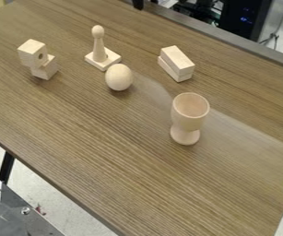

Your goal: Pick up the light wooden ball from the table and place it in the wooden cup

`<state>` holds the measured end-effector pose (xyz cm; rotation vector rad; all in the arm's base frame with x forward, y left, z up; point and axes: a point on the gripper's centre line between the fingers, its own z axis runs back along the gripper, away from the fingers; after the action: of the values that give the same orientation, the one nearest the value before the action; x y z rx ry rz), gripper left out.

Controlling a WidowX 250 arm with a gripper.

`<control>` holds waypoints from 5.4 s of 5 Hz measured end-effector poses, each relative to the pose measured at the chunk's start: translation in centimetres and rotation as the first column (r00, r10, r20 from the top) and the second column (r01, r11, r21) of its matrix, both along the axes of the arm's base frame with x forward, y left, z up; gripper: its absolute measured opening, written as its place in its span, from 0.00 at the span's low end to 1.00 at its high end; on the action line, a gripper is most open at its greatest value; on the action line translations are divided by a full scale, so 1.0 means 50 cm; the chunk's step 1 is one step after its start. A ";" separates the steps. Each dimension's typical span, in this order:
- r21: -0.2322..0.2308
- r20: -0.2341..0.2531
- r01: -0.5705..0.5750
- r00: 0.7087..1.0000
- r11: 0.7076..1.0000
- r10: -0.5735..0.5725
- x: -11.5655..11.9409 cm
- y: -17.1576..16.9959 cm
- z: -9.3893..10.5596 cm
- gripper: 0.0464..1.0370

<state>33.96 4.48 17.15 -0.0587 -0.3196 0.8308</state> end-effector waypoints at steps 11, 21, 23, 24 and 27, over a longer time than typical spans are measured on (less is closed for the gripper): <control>0.095 -0.272 0.099 0.960 0.991 -0.070 -0.092 0.028 -0.223 0.96; -0.049 -0.139 0.001 0.990 0.999 -0.008 0.031 -0.006 -0.075 0.76; -0.038 -0.138 0.099 0.985 0.994 -0.103 0.033 -0.070 -0.065 0.76; -0.038 -0.116 0.120 0.985 0.992 -0.124 0.024 -0.089 -0.047 0.76; -0.027 -0.155 0.138 0.978 0.990 -0.140 -0.031 -0.125 -0.080 0.76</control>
<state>32.43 -1.77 13.17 -0.0302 -0.1582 0.6947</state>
